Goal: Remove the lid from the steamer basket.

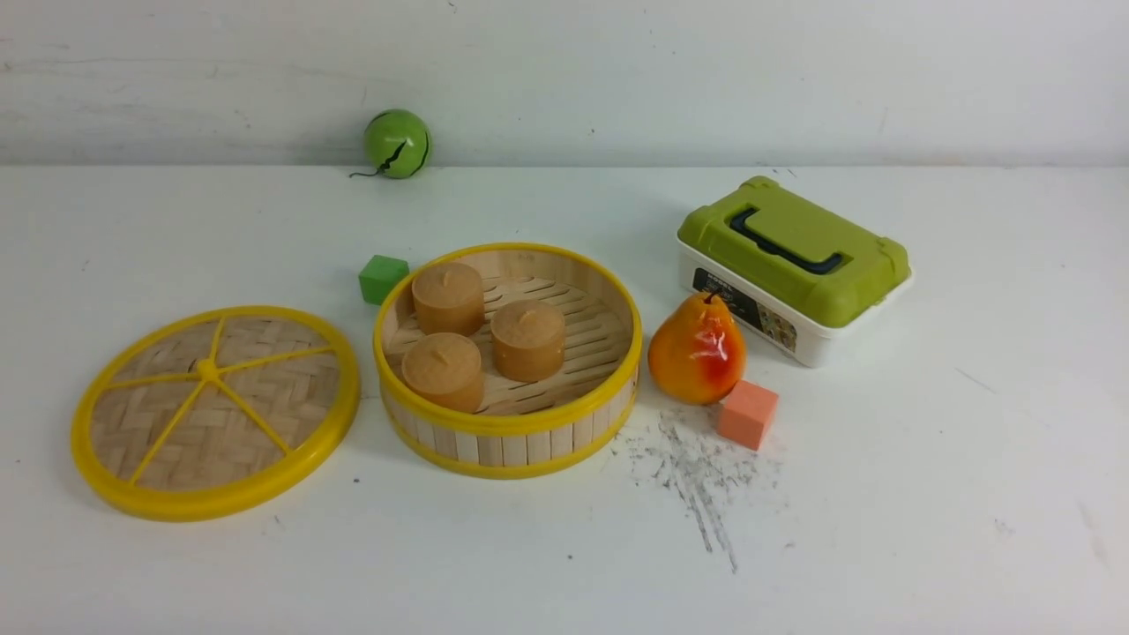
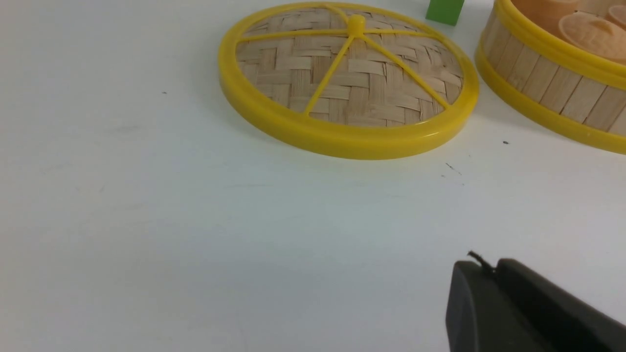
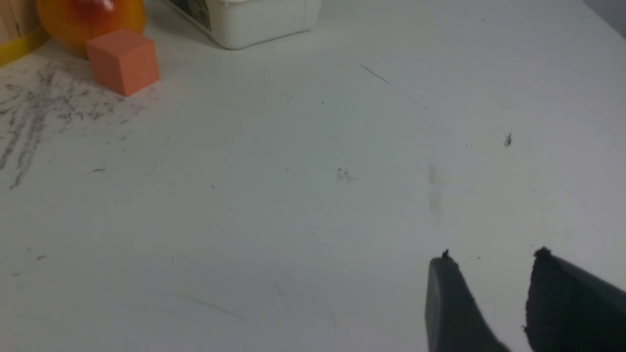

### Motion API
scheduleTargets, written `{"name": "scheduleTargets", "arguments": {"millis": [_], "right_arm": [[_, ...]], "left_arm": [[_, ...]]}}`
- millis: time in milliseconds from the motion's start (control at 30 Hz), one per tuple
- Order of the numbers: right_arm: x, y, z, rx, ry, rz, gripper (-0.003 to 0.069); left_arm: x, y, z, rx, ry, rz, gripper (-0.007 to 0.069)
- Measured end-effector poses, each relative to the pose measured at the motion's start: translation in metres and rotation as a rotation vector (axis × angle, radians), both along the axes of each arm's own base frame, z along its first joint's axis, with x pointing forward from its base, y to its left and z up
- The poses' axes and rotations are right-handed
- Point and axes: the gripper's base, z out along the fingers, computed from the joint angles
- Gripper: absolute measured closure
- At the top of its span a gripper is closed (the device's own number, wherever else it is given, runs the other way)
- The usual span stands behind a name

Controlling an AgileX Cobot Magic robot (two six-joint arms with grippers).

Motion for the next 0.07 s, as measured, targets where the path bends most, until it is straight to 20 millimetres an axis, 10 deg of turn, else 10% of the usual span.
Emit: {"name": "scheduleTargets", "arguments": {"millis": [67], "right_arm": [[0.0000, 0.0000, 0.0000, 0.000, 0.000, 0.000, 0.0419]], "left_arm": [[0.0000, 0.0000, 0.0000, 0.000, 0.000, 0.000, 0.0587]]}}
